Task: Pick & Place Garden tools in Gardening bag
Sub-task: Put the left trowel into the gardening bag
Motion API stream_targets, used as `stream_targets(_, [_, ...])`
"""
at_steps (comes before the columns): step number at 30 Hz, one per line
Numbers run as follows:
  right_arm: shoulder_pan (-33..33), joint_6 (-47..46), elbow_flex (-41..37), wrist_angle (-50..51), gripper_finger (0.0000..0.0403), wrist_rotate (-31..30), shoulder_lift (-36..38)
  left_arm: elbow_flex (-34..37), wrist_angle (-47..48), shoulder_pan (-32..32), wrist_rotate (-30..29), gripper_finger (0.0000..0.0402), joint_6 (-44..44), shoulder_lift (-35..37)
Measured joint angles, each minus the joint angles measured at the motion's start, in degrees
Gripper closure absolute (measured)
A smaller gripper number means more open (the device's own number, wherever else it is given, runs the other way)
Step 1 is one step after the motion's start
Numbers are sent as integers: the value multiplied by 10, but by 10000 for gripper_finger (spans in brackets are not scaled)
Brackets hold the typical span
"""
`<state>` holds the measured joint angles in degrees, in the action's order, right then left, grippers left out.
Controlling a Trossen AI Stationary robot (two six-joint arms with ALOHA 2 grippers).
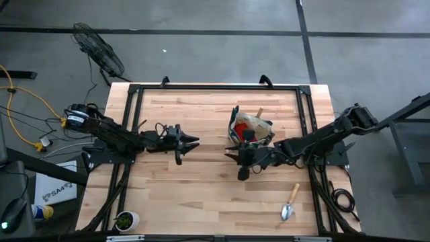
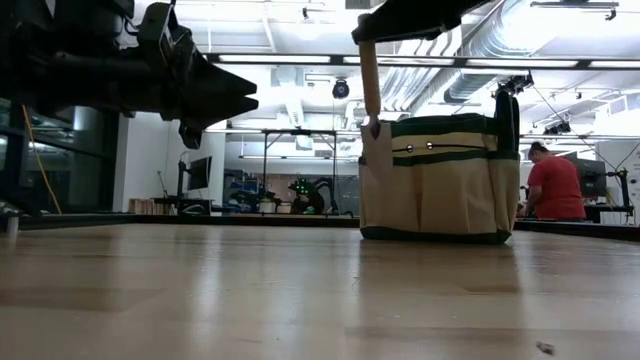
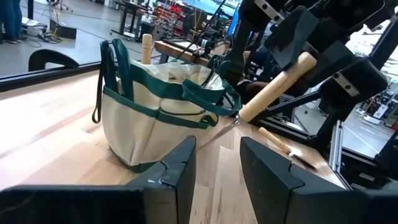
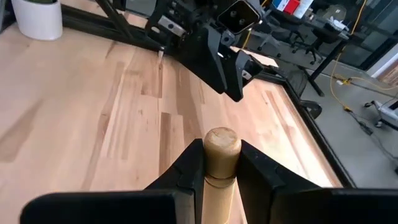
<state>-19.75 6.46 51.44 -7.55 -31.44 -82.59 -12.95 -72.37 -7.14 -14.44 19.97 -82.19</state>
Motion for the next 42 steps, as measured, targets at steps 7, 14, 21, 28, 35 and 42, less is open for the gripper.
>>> stream_targets(7, [0, 28, 0, 4, 344, -23, 0, 0, 1, 0, 0, 279, 0, 0])
stream_targets(14, [0, 40, 0, 5, 344, -32, 2, 0, 5, 0, 0, 279, 3, 0])
stream_targets(21, [0, 48, 10, 19, 344, -41, 3, 0, 5, 0, -1, 279, 3, 0])
stream_targets(28, [0, 59, 47, 65, 344, -42, 4, 0, 6, 0, 0, 279, 5, 0])
stream_targets(35, [0, 60, 67, 112, 344, -44, 4, 0, 14, 0, 2, 279, 12, 0])
stream_targets(42, [0, 60, 67, 120, 344, -44, 4, 0, 20, 0, 2, 279, 13, -1])
